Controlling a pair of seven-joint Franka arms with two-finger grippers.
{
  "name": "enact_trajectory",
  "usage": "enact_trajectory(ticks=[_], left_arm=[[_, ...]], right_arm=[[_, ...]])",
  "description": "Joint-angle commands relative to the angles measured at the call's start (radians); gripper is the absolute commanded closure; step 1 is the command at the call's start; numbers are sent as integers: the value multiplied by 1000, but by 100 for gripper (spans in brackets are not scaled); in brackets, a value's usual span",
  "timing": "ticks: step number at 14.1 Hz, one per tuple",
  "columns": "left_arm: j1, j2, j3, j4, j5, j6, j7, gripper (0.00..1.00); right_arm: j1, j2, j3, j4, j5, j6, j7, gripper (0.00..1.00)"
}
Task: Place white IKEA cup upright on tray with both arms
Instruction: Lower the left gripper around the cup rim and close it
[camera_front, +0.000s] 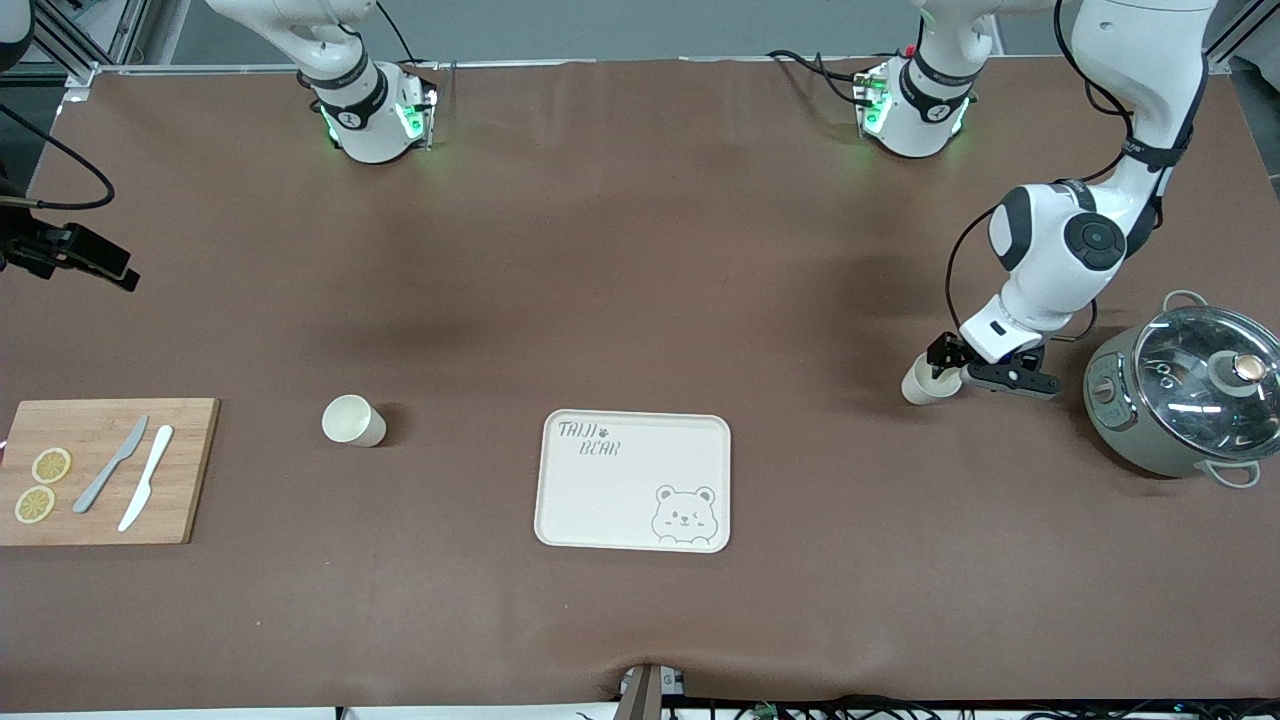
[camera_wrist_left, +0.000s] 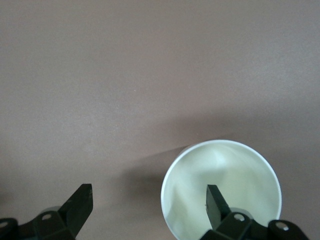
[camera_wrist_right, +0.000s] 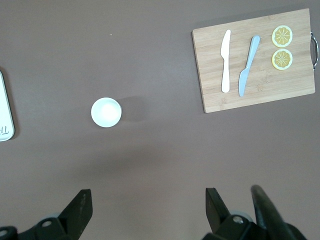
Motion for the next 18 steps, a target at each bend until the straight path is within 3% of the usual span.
enact_trajectory(ticks=[1,3,6,18], left_arm=[[14,24,1,29,18,13,18,30],[20,25,1,35,18,13,14,86],[21,24,1,34,18,13,-1,100],[41,-13,-8,28,18,12,-13,100]], right_arm=[[-2,12,4,19,9,-5,16,0],[-1,12,4,19,9,-5,16,0],[-1,12,4,19,9,-5,16,0],[-2,11,4,19,9,-12,16,0]])
